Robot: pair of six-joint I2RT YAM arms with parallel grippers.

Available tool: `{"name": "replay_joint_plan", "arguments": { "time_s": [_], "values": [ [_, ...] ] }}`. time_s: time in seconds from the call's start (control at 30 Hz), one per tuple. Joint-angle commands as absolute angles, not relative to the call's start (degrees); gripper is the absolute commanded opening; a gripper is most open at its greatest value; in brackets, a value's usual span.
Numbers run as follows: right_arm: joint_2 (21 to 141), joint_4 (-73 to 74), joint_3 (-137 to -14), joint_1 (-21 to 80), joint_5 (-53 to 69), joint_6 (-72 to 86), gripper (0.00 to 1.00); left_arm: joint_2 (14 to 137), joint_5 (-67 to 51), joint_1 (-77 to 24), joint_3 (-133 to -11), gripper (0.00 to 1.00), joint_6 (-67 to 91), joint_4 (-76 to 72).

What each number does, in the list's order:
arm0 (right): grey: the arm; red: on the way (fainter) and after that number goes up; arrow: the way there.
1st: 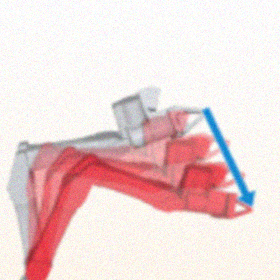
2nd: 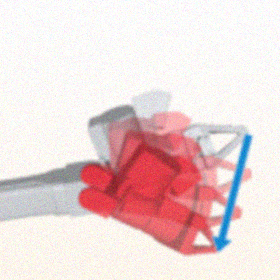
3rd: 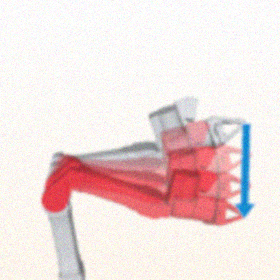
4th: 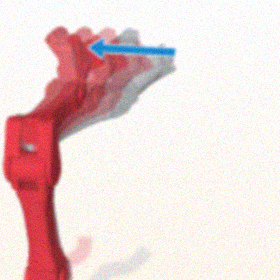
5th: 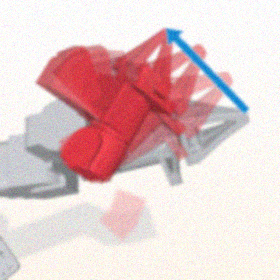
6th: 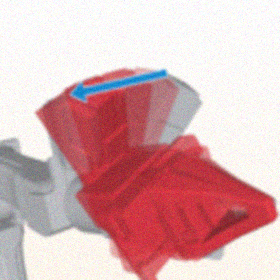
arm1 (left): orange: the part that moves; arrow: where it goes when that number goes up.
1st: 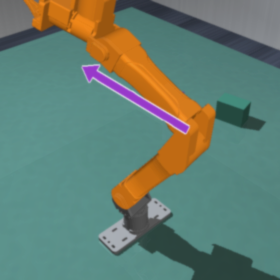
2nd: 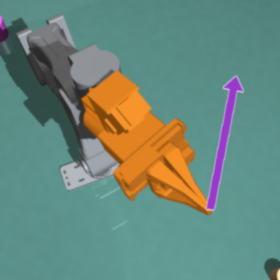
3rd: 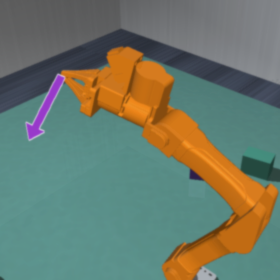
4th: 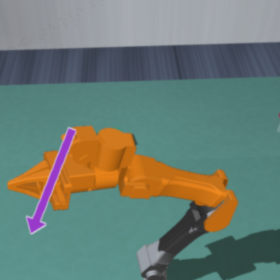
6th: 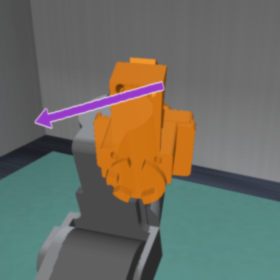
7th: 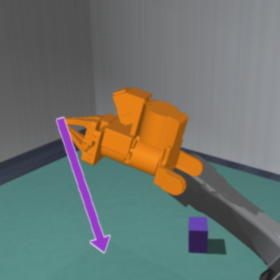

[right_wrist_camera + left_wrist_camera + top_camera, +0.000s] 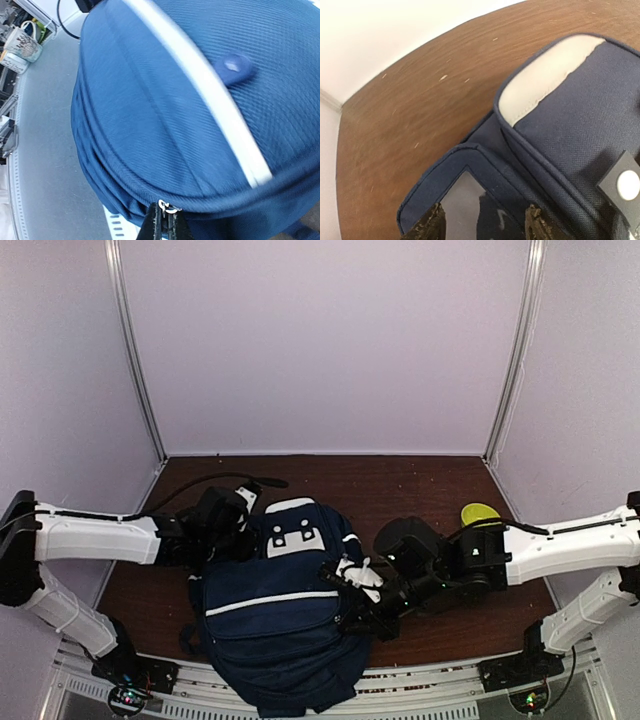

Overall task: Pack the student bag
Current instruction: Rotate the student bag at the center of the board, then hold the student bag at the center of the board.

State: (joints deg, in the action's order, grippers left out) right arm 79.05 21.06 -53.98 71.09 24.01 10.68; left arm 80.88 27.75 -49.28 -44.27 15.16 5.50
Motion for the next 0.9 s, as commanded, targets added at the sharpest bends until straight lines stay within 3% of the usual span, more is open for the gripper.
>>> {"name": "replay_joint_plan", "arguments": {
  "time_s": [0.0,0.13,0.3,0.5,0.6,0.7,0.87],
  "values": [
    [79.8,12.3,-51.5,72.0,27.2,13.0,0.0,92.5,12.3,-50.3,-51.7,0.57,5.3,-8.4],
    [82.7,8.8,-53.2,70.4,25.7,14.1,0.0,98.3,8.9,-50.0,-60.4,0.56,0.6,-9.2],
    [87.4,9.1,-57.4,65.7,26.5,15.1,0.0,91.6,7.1,-48.8,-64.1,0.59,-5.4,-8.9],
    [87.8,7.9,-56.9,61.2,29.1,16.6,0.0,72.9,6.7,-48.7,-52.6,0.66,-10.7,-9.4],
    [88.1,6.6,-56.3,60.0,31.2,17.5,0.0,63.4,-1.0,-49.5,-44.3,0.54,-15.6,-8.3],
    [89.3,6.2,-56.9,59.3,32.6,18.4,0.0,58.3,-1.4,-56.6,-40.1,0.52,-23.9,-2.2],
    [90.5,6.5,-58.3,58.4,33.2,19.2,0.0,63.1,3.1,-68.5,-41.0,0.62,-30.2,7.3]
  ]
}}
